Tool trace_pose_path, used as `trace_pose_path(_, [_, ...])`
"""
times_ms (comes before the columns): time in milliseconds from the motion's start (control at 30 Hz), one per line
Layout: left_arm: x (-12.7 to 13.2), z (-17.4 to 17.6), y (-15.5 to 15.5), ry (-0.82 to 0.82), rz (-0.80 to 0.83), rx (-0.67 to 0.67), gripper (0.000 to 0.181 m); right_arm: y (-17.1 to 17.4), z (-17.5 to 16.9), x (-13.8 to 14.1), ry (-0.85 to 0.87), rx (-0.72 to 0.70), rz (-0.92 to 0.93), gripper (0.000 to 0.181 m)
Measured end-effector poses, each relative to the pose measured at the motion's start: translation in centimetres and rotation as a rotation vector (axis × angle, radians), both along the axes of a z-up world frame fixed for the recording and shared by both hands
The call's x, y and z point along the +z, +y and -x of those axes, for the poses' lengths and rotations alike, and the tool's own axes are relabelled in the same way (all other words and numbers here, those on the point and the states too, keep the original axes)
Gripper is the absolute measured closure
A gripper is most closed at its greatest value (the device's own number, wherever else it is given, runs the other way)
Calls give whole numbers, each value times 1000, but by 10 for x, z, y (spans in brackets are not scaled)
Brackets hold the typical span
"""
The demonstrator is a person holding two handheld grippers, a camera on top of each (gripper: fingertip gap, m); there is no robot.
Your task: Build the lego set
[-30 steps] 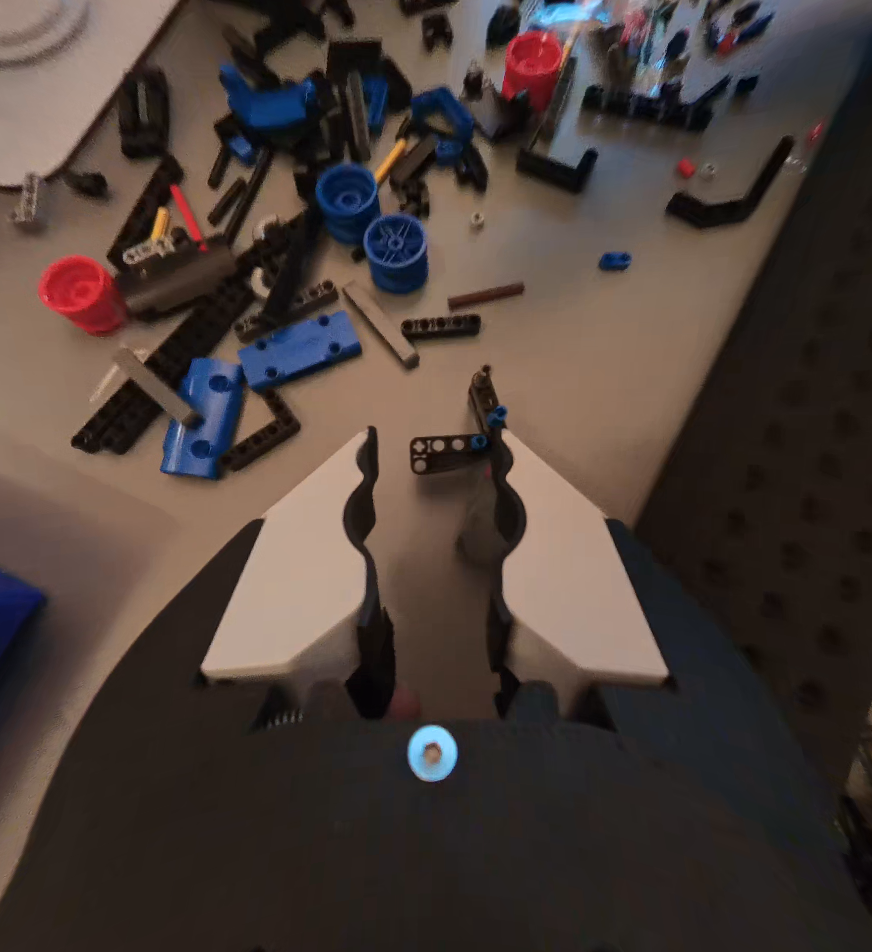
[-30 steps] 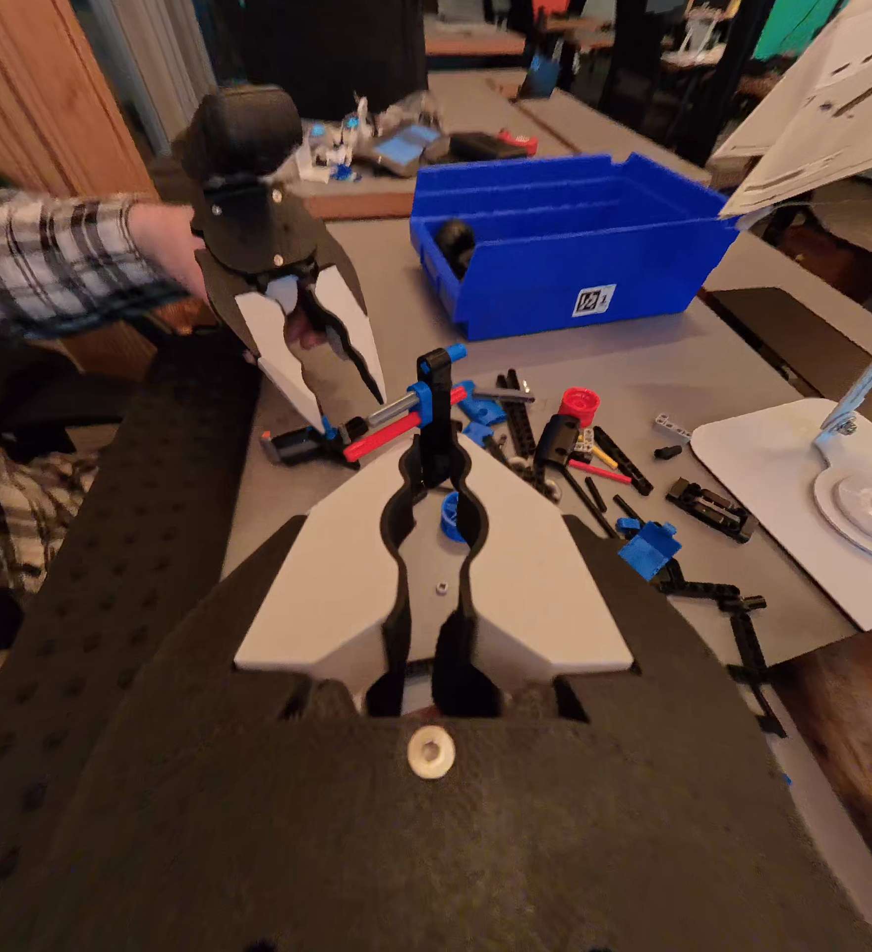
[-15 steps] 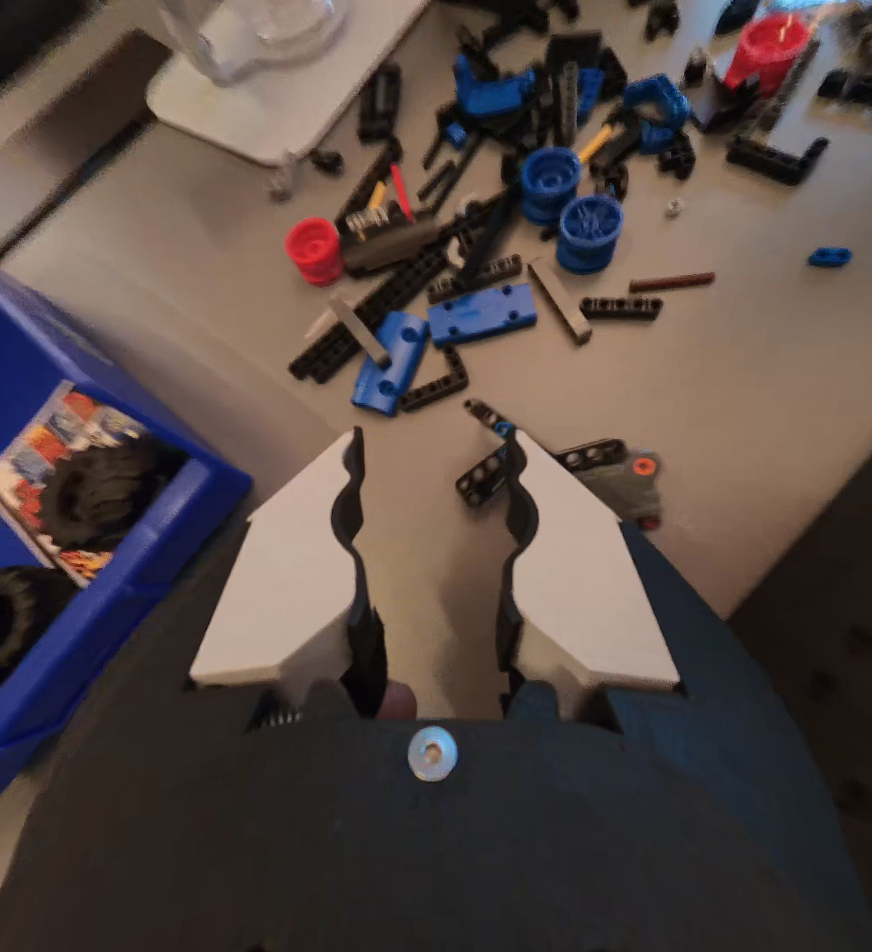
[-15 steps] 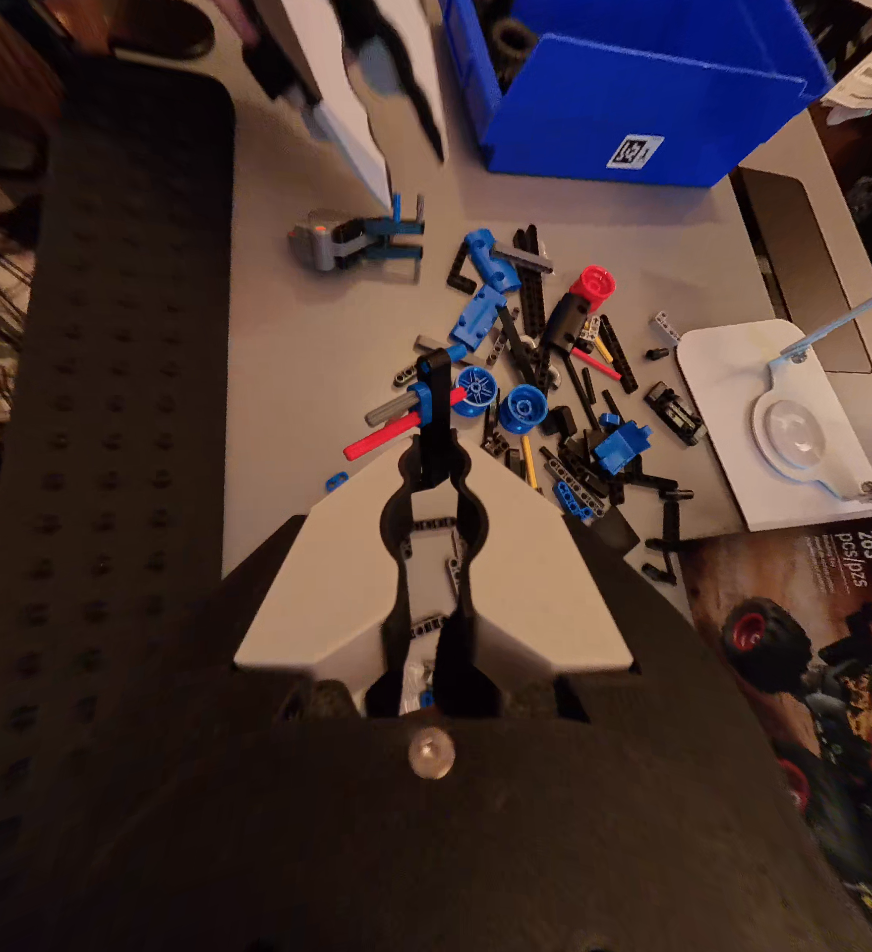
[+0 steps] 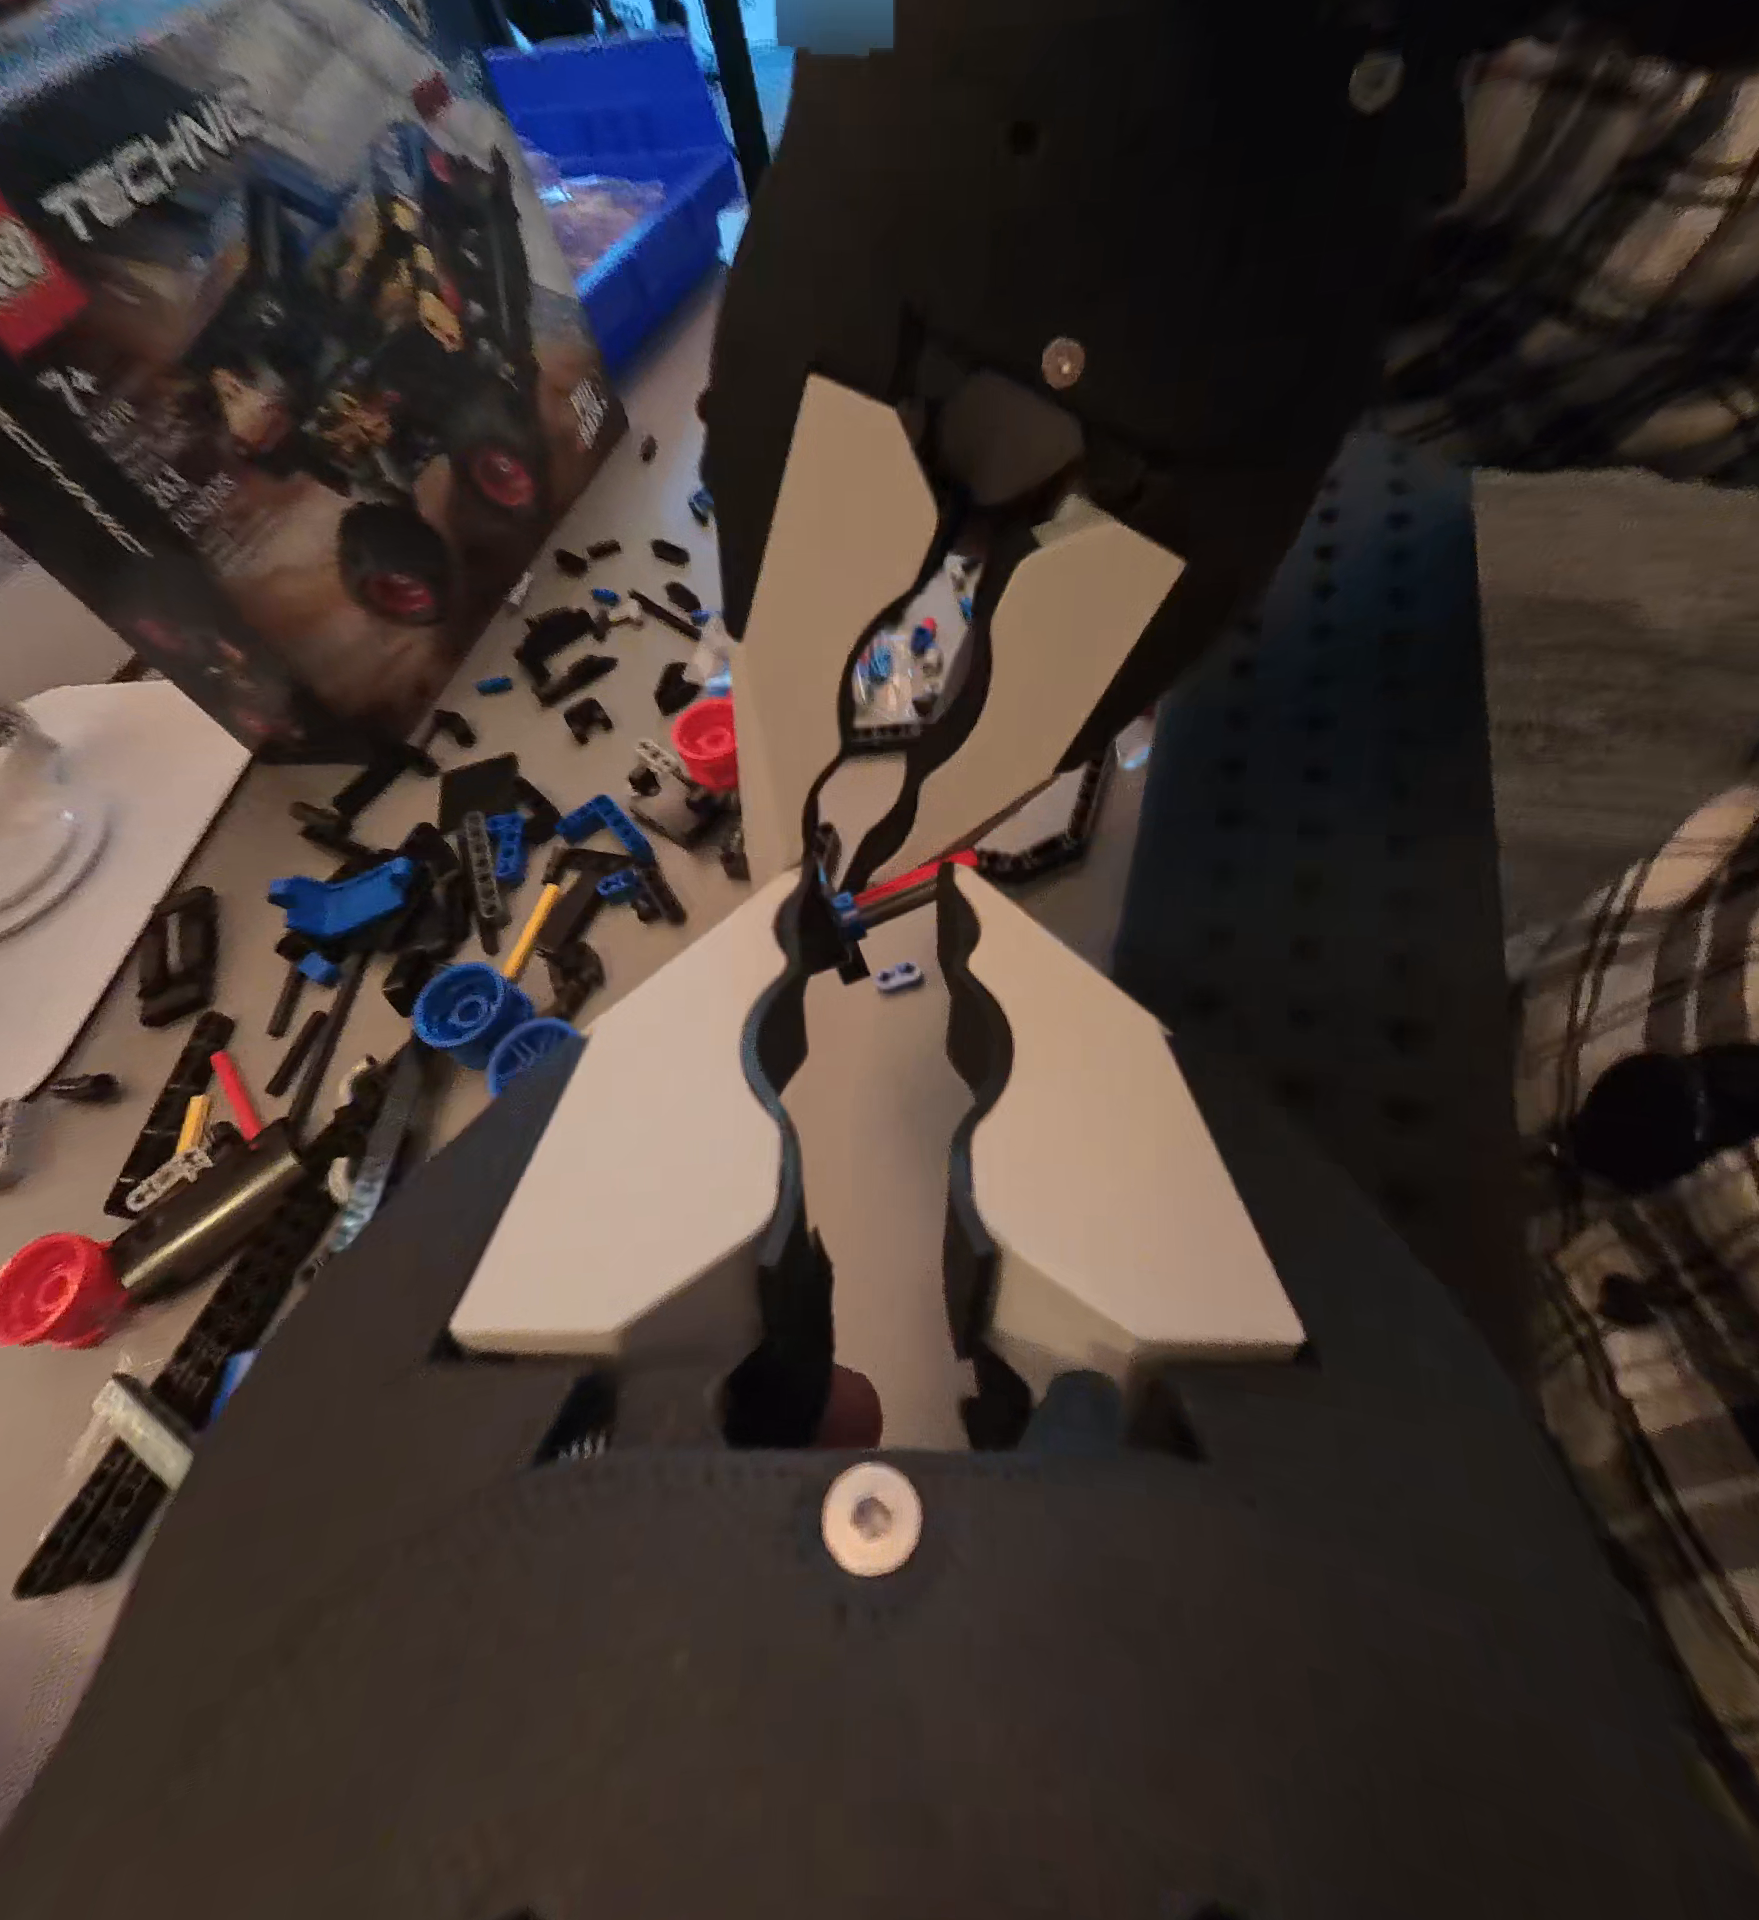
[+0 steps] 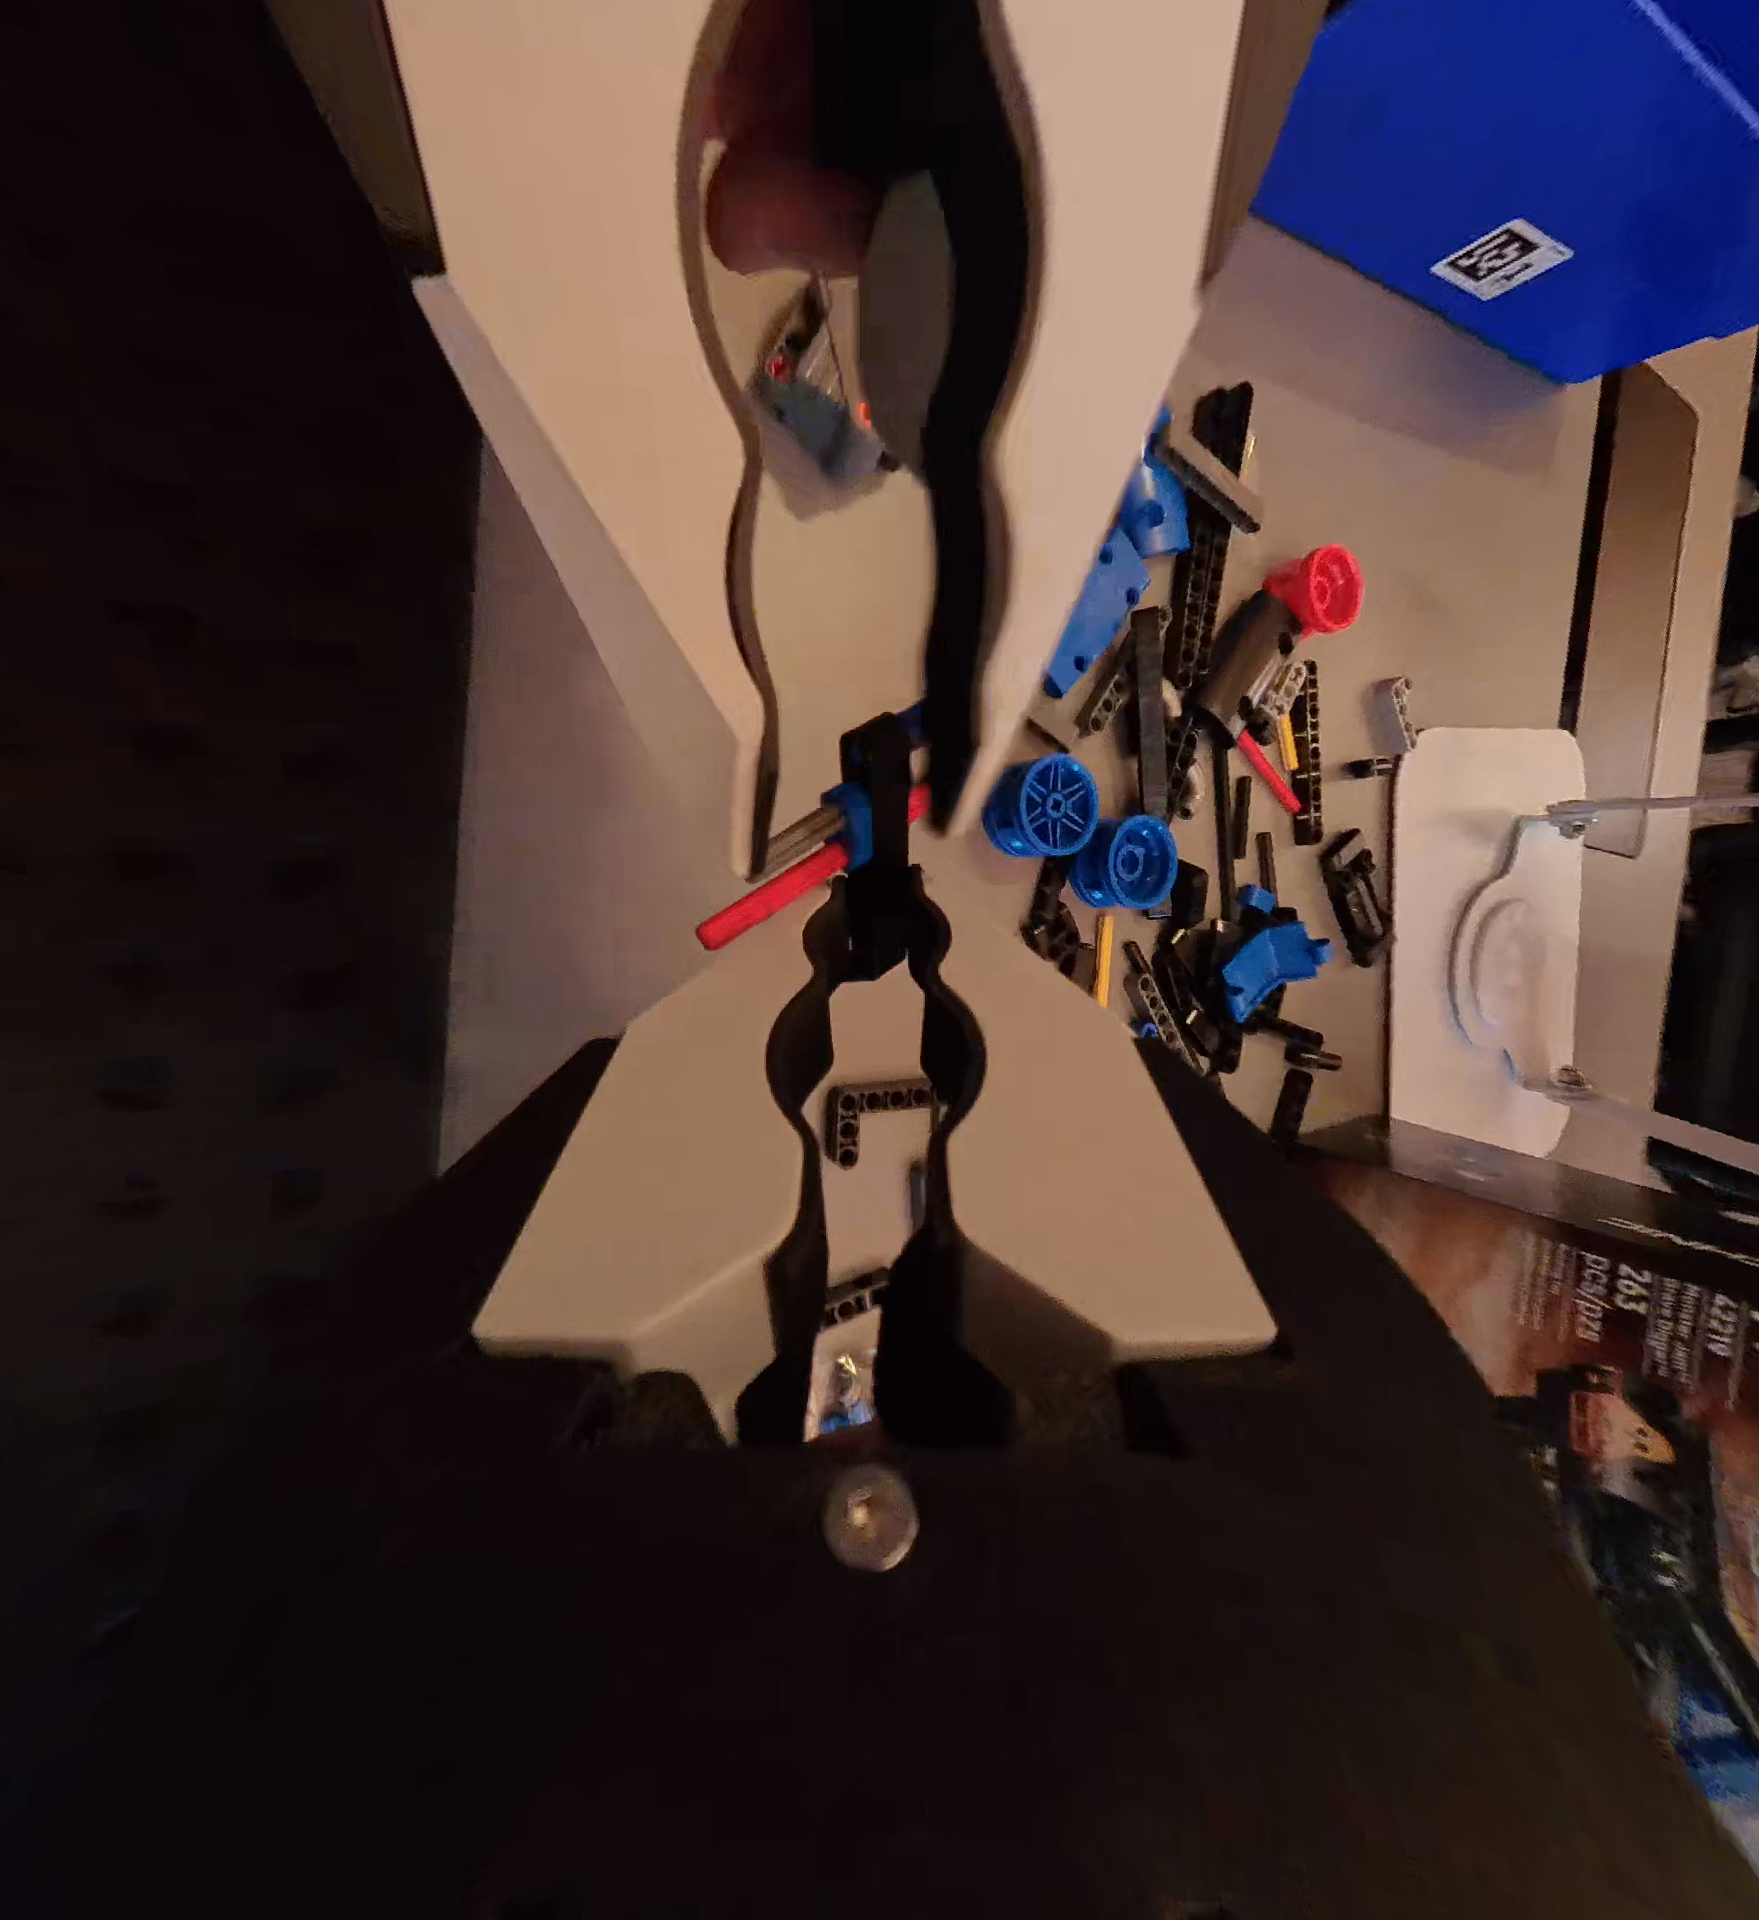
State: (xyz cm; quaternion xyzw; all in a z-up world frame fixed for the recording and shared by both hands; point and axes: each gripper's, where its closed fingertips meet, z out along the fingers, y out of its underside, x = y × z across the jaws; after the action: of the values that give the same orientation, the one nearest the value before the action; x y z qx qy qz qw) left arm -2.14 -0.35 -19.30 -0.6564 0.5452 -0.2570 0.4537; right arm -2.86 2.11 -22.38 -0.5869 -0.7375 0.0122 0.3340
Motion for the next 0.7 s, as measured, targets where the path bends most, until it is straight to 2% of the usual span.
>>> trace_pose_path(67, [-9,4,-7,30,3,-26,173,-1,3,-7,-29,0,-28,173])
trace_pose_path(167, [-23,16,-9,75,-16,-19,181,0,8,-13,-29,-2,-61,173])
trace_pose_path(367, [-56,45,0,185,39,41,181,-5,15,-38,-78,5,-31,173])
trace_pose_path(433, [-65,51,1,219,68,52,172,-6,18,-47,-91,-8,-3,172])
trace_pose_path(500, [-66,54,1,222,81,56,167,-5,18,-51,-97,-20,19,164])
trace_pose_path(700, [-58,54,8,215,55,80,160,-9,17,-40,60,-61,254,144])
